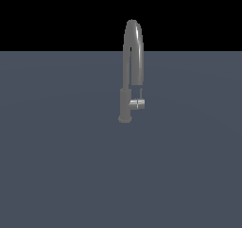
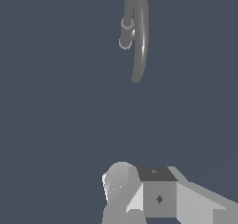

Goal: Turn on the faucet by rotating a designated handle.

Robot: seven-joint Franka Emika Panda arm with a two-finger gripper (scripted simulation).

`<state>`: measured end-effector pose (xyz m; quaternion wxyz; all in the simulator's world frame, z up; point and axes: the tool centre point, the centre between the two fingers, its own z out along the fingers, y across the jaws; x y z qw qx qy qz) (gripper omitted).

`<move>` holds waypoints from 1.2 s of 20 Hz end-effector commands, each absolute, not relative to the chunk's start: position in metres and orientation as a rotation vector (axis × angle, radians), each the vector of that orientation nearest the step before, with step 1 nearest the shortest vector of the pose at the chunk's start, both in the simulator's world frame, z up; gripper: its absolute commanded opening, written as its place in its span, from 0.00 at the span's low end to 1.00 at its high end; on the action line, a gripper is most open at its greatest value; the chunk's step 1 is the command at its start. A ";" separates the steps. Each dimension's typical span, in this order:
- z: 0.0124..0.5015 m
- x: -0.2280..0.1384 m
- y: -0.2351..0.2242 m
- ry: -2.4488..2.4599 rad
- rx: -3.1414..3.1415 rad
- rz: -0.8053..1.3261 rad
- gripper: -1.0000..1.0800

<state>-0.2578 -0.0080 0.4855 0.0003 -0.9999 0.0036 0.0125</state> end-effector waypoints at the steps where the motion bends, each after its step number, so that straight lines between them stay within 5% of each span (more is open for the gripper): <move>1: 0.485 -0.258 -0.008 0.011 -3.141 0.039 0.00; 12: 0.484 -0.241 -0.007 0.064 -3.106 0.095 0.00; 24: 0.473 -0.185 -0.007 0.238 -2.972 0.279 0.00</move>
